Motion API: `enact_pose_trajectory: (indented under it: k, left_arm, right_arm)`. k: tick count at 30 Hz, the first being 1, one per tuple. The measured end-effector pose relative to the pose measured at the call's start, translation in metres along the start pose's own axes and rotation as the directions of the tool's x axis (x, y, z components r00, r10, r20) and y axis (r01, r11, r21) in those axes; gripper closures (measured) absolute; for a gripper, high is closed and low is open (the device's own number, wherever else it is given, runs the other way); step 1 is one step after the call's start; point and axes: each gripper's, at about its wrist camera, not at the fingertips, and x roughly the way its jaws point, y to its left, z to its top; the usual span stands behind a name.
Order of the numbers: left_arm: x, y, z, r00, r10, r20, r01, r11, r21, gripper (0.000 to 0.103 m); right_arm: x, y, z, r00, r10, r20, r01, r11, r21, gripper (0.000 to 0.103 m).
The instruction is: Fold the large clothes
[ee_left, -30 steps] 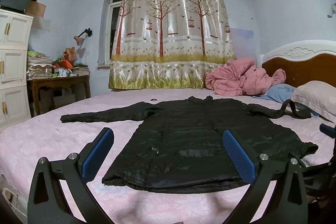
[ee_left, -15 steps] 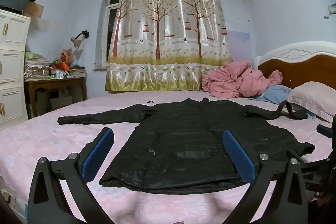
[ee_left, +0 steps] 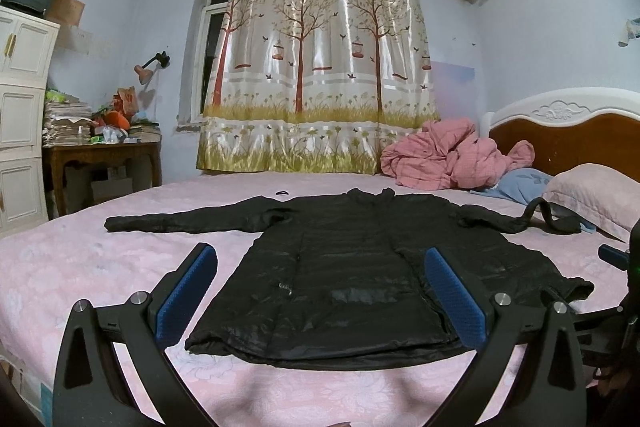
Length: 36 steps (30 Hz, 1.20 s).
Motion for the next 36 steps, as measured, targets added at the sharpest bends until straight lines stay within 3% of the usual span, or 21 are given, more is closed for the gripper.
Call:
enact_pose_trajectory:
  k: [17, 19, 22, 29, 36]
  left_arm:
    - [0.003, 0.007, 0.000, 1.000, 0.009, 0.005, -0.009, 1.000, -0.007, 0.000]
    - [0.005, 0.005, -0.001, 1.000, 0.030, 0.001, -0.030, 1.000, 0.003, 0.000]
    - [0.010, 0.002, -0.004, 0.991, 0.127, -0.035, -0.127, 0.992, 0.011, 0.000]
    - [0.008, 0.000, -0.005, 0.998, 0.057, -0.020, -0.057, 0.998, 0.020, 0.000]
    - [0.003, -0.003, -0.006, 0.995, 0.100, -0.008, -0.100, 0.995, 0.022, 0.000]
  right_arm:
    - [0.000, 0.001, 0.001, 1.000, -0.008, -0.006, 0.008, 1.000, 0.006, 0.000]
    - [0.000, 0.001, 0.001, 1.000, -0.004, -0.009, 0.005, 1.000, 0.015, 0.000]
    - [-0.003, -0.001, 0.000, 1.000, 0.003, -0.005, -0.002, 0.999, 0.032, 0.000]
    - [-0.011, -0.005, 0.000, 0.999, 0.009, 0.030, -0.011, 0.998, 0.064, 0.000]
    - [-0.012, -0.013, -0.002, 0.999, 0.003, 0.038, -0.006, 0.996, 0.089, 0.000]
